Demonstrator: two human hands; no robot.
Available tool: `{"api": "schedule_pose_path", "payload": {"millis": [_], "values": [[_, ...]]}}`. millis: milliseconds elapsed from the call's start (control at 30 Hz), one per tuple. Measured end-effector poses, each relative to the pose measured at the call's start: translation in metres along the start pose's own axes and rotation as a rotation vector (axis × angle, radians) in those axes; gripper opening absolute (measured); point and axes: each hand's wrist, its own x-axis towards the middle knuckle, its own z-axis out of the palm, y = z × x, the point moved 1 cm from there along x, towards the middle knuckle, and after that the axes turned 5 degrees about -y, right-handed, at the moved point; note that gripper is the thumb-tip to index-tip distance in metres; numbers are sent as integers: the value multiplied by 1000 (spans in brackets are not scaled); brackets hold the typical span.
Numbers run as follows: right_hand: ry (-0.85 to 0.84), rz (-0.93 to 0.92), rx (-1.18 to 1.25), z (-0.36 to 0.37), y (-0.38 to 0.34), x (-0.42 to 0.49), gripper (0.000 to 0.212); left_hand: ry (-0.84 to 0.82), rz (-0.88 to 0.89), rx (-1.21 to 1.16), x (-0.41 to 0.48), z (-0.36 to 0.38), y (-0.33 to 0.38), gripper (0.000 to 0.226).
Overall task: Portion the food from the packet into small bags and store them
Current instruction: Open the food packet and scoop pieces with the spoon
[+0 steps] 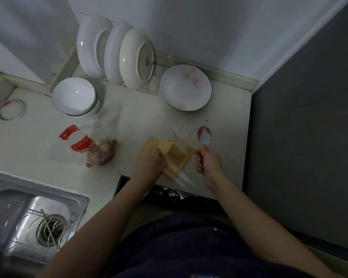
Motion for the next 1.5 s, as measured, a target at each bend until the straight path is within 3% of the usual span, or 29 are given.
{"api": "schedule_pose_path", "payload": {"millis": [133, 233, 300, 467, 567, 667, 767, 933, 1100, 1267, 1367, 1500], "values": [[160, -125, -99, -3, -19, -10, 30, 302, -89, -203, -21, -41, -12, 23], [48, -170, -175, 15, -32, -24, 25, 480, -151, -363, -43, -65, -14, 17], [-105, -200, -220, 39, -39, -41, 18, 509, -164, -473, -58, -74, -8, 17], [-403, -310, -276, 81, -43, -84, 35, 494, -41, -416, -89, -80, 19, 14], [-453, -338, -266, 91, -43, -95, 42, 539, -1, -213, -96, -78, 29, 14], [-505, -332, -248, 96, -48, -99, 46, 552, 7, -219, -99, -77, 31, 14], [-529, -312, -247, 96, -49, -100, 48, 532, -56, -471, -100, -76, 29, 21], [-608, -318, -353, 93, -43, -96, 31, 457, -253, -900, -100, -79, 19, 36], [-657, -240, -394, 90, -42, -92, 50, 411, -248, -777, -98, -81, 16, 41], [-620, -221, -460, 89, -41, -87, 42, 362, -205, -545, -92, -81, 22, 34], [-627, -178, -431, 86, -45, -87, 35, 353, -169, -590, -92, -84, 25, 33], [-589, -237, -350, 83, -48, -89, 46, 327, -181, -667, -91, -82, 25, 33]]}}
